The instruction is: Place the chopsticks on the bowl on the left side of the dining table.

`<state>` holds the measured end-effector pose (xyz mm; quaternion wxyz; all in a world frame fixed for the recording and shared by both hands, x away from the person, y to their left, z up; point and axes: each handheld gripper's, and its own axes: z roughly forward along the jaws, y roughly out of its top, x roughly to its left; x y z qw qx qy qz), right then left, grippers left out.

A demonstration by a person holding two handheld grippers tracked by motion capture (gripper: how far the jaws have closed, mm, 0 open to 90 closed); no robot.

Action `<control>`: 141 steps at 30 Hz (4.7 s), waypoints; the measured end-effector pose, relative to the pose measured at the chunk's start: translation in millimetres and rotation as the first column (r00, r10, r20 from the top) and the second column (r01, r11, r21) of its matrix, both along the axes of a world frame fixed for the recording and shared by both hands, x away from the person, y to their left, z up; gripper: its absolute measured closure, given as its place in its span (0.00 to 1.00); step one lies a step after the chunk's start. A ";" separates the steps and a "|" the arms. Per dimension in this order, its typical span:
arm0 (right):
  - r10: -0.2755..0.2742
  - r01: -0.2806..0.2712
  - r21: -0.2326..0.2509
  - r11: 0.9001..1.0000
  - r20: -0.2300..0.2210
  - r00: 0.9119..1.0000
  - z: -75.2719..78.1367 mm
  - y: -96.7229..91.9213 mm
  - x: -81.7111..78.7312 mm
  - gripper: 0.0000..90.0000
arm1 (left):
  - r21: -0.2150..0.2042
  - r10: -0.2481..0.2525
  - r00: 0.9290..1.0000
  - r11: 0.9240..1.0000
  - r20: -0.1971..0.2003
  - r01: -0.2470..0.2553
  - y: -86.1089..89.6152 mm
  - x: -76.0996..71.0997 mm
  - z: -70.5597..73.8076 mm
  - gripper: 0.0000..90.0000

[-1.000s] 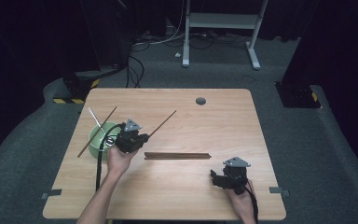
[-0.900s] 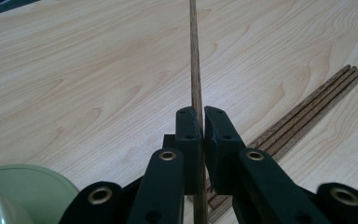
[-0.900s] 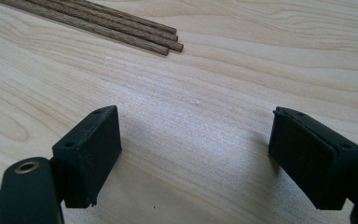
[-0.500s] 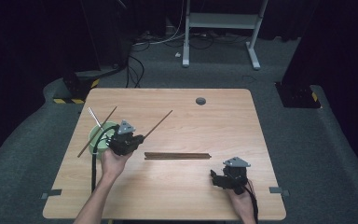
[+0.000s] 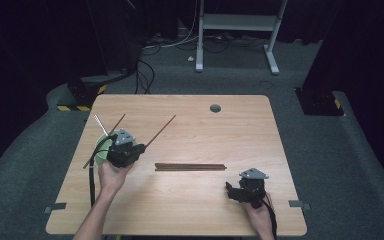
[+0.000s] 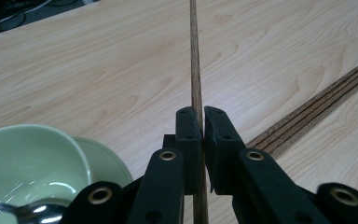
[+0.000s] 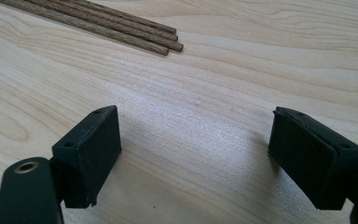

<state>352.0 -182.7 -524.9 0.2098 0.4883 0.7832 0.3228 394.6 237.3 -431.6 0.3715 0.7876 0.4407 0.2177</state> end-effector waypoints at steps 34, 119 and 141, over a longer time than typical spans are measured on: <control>-0.001 0.001 0.000 1.000 0.000 1.000 0.0 0.0 0.0 0.18 | -0.011 0.158 0.985 0.987 -0.065 -0.160 58.9 -6.4 -12.4 0.94; -0.001 0.001 -0.001 1.000 0.001 1.000 0.0 0.1 -0.2 0.18 | 0.199 0.305 0.949 0.938 -0.081 -0.285 100.6 1.1 -13.9 0.88; -0.001 0.001 -0.001 1.000 0.001 1.000 -0.1 0.1 -0.2 0.18 | 0.066 0.288 0.957 0.956 -0.036 -0.285 93.2 0.4 -1.0 0.69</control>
